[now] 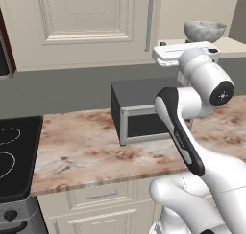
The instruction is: Move the bowls from the cabinet to the plates on the dining table.
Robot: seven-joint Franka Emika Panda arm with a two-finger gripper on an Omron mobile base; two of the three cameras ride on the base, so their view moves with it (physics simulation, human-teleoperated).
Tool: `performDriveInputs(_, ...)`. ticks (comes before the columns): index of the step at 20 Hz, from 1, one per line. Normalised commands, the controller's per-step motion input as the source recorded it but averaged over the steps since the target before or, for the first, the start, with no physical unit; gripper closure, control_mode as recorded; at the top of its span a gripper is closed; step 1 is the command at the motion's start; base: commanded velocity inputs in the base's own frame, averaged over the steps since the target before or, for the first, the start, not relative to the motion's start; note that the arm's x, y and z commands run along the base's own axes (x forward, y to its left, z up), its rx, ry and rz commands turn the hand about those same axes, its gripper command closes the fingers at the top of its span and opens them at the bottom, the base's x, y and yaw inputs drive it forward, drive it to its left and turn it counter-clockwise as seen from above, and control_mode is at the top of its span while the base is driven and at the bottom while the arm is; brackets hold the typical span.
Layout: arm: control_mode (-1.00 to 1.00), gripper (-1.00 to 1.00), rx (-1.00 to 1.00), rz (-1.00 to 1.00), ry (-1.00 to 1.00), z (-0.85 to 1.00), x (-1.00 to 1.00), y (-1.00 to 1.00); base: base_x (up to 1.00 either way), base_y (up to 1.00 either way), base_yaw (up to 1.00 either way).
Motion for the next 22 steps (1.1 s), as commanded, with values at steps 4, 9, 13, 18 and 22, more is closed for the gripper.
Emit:
performDriveInputs(4, -1.00, -1.00, -0.02, 0.00, 0.00, 0.00, 0.22, 0.08, 0.00, 0.00, 0.00)
performDriveInputs(9, -1.00, -1.00, -0.01, 0.00, 0.00, 0.00, 0.26, 0.03, 0.00, 0.00, 0.00)
performDriveInputs(13, -1.00, -1.00, -0.01, 0.00, 0.00, 0.00, 0.36, 0.00, 0.00, 0.00, 0.00)
performDriveInputs(18, -1.00, -1.00, -0.01, 0.00, 0.00, 0.00, 0.46, 0.00, 0.00, 0.00, 0.00)
performDriveInputs(22, -1.00, -1.00, -0.01, 0.00, 0.00, 0.00, 0.49, 0.00, 0.00, 0.00, 0.00)
